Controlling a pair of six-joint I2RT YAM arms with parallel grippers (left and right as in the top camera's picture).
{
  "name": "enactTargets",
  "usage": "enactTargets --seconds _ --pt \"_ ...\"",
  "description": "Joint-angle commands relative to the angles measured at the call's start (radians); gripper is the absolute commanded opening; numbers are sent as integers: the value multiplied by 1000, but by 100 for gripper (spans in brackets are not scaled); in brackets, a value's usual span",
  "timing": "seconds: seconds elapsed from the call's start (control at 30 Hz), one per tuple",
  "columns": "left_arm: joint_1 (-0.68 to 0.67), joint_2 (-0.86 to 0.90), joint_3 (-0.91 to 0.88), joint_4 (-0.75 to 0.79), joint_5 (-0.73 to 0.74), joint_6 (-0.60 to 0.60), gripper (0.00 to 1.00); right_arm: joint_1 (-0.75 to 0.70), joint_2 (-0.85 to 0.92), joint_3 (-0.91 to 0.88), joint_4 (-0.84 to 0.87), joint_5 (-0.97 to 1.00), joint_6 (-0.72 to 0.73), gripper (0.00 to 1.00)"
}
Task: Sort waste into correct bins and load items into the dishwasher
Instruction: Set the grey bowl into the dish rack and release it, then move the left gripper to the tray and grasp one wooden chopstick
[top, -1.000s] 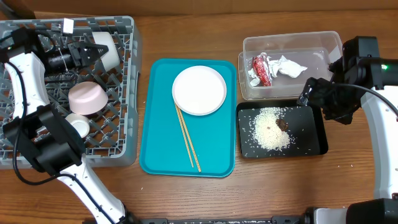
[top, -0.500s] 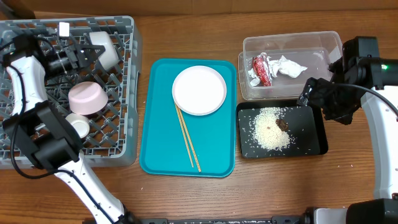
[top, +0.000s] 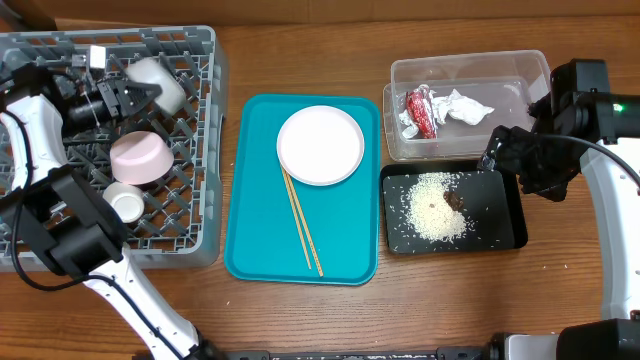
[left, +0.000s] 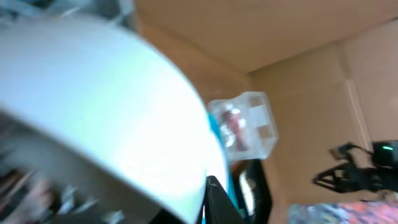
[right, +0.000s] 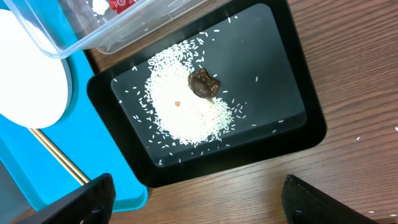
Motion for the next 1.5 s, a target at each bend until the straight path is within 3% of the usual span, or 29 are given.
enactTargets --seconds 0.0,0.07,0.17,0.2,0.27,0.33,0.37,0.5,0.53,0.73,1.03,1.23,1.47 --pt "37 9 0 -6 -97 12 9 -2 -10 7 2 6 -3 87" --pt "40 9 0 -7 -97 11 4 -2 -10 7 -3 6 -3 87" --pt "40 9 0 -18 -97 12 9 -2 -10 7 1 6 -3 87" --pt "41 9 0 -21 -98 12 19 -2 -10 7 2 6 -3 87" --pt "43 9 0 -25 -108 11 53 -2 -10 7 0 6 -3 87" --pt "49 8 1 -37 -113 11 64 -2 -10 7 -4 6 -3 87" --pt "61 8 1 -56 -112 11 77 -2 -10 7 -7 6 -3 87" --pt "83 -6 3 -85 -111 11 90 -2 -10 7 -10 6 -3 87" --pt "94 -25 3 -93 -111 11 100 -2 -10 7 -13 6 -3 87" --pt "103 -132 3 -117 -125 11 100 -2 -10 7 -24 7 -3 87" --pt "-20 -327 3 -167 -328 -38 100 -2 -10 7 -48 75 -2 88" --pt "-275 -407 3 -270 -817 -361 100 -2 -10 7 -39 77 -3 91" --pt "-476 -413 2 -479 -1091 -505 100 -2 -10 7 -40 77 -3 91"
